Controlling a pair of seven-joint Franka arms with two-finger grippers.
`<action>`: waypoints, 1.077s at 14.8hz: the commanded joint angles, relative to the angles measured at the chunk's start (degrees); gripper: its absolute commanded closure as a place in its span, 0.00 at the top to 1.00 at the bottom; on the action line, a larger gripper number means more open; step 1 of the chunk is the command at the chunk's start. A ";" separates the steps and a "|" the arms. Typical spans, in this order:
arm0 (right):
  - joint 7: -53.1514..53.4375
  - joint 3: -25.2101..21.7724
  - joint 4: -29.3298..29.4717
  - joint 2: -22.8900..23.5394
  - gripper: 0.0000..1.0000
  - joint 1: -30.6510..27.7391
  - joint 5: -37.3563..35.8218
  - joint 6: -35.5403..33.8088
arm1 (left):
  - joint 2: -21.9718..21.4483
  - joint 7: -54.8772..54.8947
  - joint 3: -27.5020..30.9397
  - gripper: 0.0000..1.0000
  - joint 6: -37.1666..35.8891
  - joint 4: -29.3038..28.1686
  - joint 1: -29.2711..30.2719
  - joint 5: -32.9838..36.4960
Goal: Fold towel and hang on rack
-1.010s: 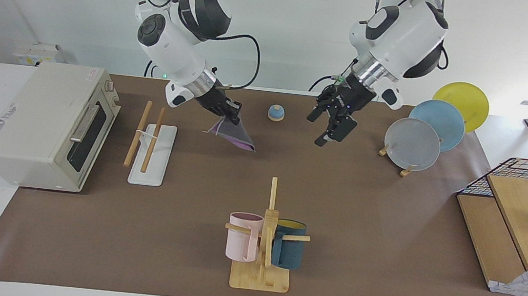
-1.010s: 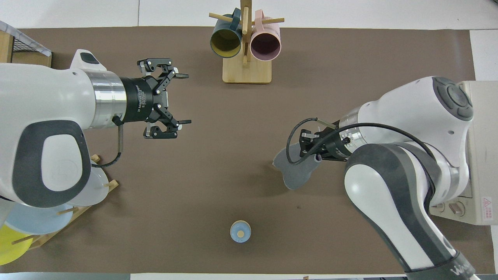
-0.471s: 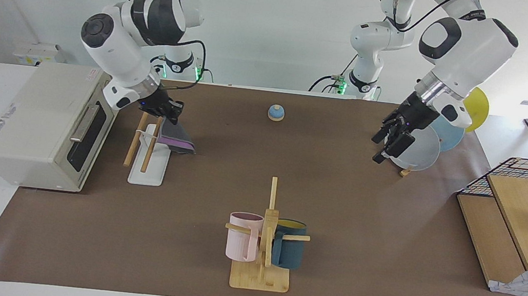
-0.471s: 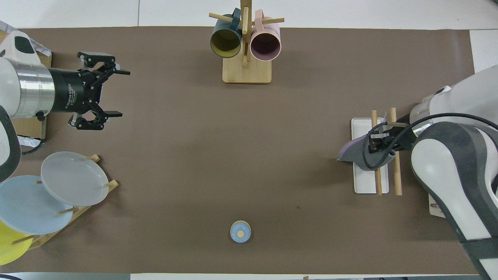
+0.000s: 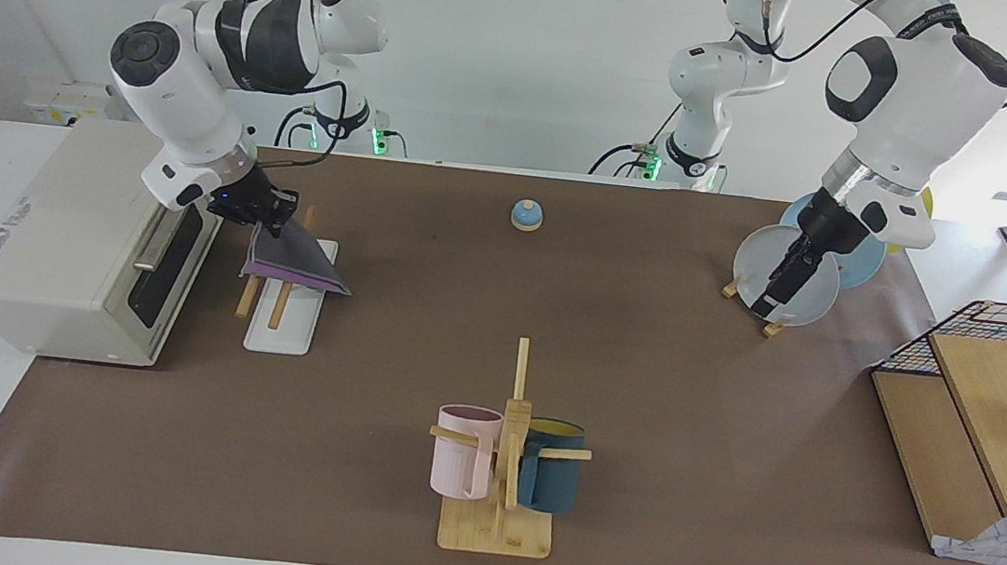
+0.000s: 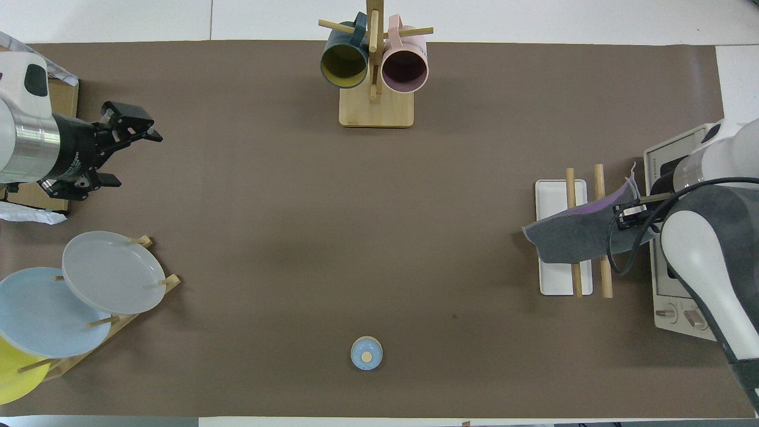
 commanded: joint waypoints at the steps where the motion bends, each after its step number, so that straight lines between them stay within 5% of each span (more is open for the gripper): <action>1: -4.28 0.41 -0.51 -0.91 0.00 -2.27 -3.01 0.36 | -0.98 11.23 0.05 1.00 -5.12 1.06 0.34 5.26; 8: -4.11 0.41 -1.48 -1.43 0.05 -3.24 -3.20 0.71 | -0.98 31.20 1.10 1.00 -14.95 5.62 -0.72 8.36; 9: -4.19 0.41 -1.39 -1.43 0.24 -3.33 -3.19 0.71 | -0.55 31.92 1.28 1.00 -17.50 8.07 -1.24 8.18; 11: -4.37 0.41 -1.39 -1.43 0.83 -3.42 -3.19 0.54 | -0.46 32.01 5.47 1.00 -21.29 10.90 -5.70 7.74; 12: -4.54 0.41 -1.30 -1.35 1.00 -3.42 -3.19 0.45 | -0.54 32.01 8.02 1.00 -22.44 11.95 -8.16 7.57; 16: -4.46 0.41 -0.95 -1.26 1.00 -3.42 -3.19 0.27 | -1.68 33.93 16.29 1.00 -25.95 12.23 -16.87 7.22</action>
